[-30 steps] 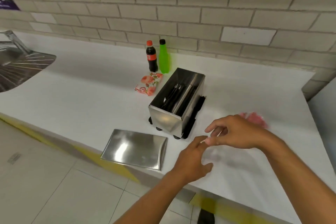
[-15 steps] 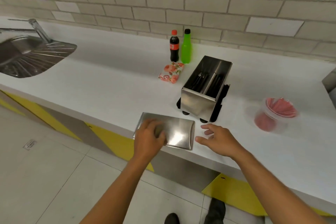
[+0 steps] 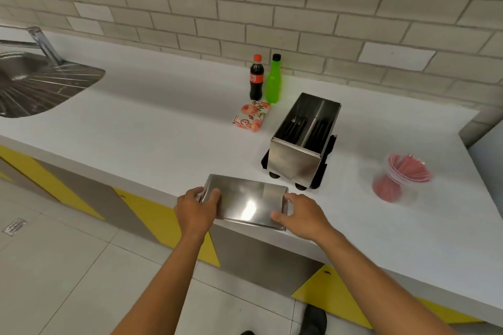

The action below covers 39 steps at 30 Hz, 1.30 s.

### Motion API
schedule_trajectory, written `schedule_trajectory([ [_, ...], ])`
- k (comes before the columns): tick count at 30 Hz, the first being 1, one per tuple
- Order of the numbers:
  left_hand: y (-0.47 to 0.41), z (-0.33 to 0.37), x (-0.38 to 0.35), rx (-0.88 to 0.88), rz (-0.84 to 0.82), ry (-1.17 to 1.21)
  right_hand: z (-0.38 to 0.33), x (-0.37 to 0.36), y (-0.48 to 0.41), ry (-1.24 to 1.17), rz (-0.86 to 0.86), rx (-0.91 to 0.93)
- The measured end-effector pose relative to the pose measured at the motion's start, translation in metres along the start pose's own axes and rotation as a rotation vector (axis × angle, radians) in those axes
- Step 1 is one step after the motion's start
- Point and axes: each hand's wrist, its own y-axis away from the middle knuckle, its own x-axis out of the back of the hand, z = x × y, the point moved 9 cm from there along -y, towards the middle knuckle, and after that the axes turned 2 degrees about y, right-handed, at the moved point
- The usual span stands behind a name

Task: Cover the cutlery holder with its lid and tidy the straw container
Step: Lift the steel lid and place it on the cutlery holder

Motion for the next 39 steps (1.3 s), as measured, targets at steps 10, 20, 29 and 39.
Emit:
schedule_trajectory([
  [10,-0.007,-0.011,-0.01,0.413,-0.4,0.379,0.003,-0.004,0.001,-0.043,-0.018,-0.036],
  [20,-0.002,-0.007,0.012,0.311,-0.707,0.569,-0.014,0.024,0.021,-0.455,-0.089,-0.163],
  [29,0.01,0.014,0.054,0.155,-0.672,0.615,-0.067,0.096,0.044,-0.459,-0.05,-0.006],
  [39,0.061,0.104,-0.002,0.094,-0.571,0.559,-0.042,0.221,0.009,-0.402,0.105,0.024],
])
